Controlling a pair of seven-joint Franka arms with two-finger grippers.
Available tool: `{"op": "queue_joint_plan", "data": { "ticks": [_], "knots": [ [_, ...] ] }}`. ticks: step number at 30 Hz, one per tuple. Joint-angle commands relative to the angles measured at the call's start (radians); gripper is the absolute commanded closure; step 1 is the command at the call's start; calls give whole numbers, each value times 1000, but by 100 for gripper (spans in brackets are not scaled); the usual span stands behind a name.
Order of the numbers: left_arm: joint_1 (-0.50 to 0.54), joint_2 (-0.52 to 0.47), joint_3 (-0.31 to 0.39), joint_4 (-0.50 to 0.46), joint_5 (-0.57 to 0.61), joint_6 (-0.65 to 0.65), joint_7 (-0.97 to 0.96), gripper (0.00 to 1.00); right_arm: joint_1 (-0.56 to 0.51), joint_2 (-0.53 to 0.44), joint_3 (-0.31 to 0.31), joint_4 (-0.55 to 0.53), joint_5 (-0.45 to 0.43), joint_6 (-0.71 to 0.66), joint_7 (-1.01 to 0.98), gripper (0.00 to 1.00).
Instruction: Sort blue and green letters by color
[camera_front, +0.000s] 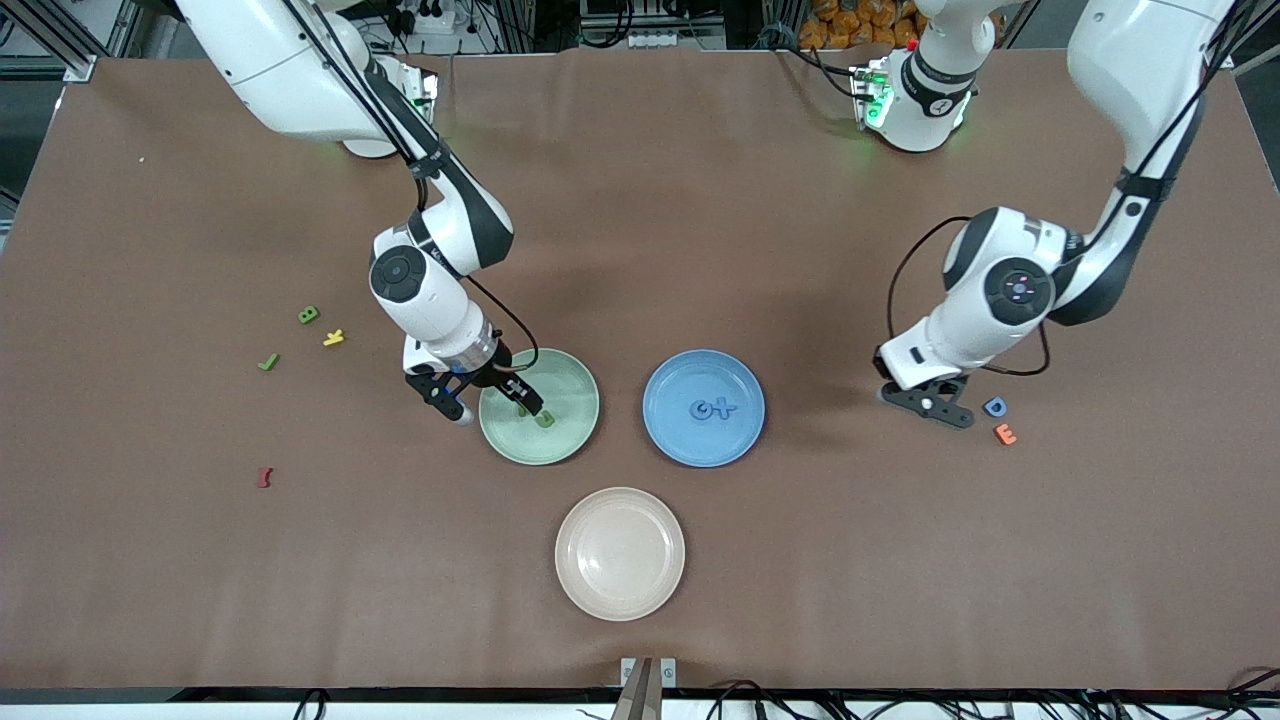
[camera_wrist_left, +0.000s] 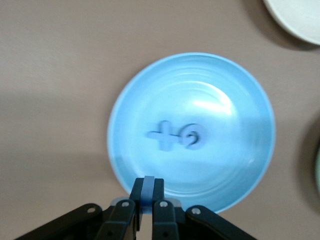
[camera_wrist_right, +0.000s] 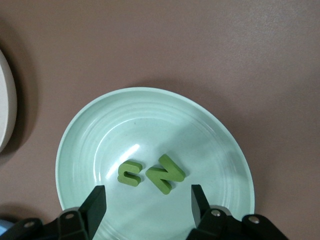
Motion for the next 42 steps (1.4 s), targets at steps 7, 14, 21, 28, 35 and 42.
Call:
{"op": "queue_joint_plan", "data": {
  "ticks": [7, 14, 21, 28, 35, 42],
  "knots": [
    [-223, 145, 177, 198, -15, -16, -167, 71, -196, -116, -6, -123, -21, -42, -321, 27],
    [-244, 141, 205, 198, -4, -16, -165, 0, -312, -125, -93, -142, -21, -54, -603, 28],
    [-227, 128, 208, 191, 0, -29, -127, 0, -345, -119, -200, -140, -21, -51, -814, 28],
    [-145, 115, 217, 188, -1, -110, 57, 0, -341, -107, -205, -140, -19, -33, -819, 30],
    [-36, 100, 216, 179, 0, -229, 247, 0, -330, -82, -205, -140, -19, 9, -812, 47],
    [81, 47, 217, 125, 0, -332, 414, 0, -321, -64, -205, -140, -16, 32, -809, 64]
  ]
}}
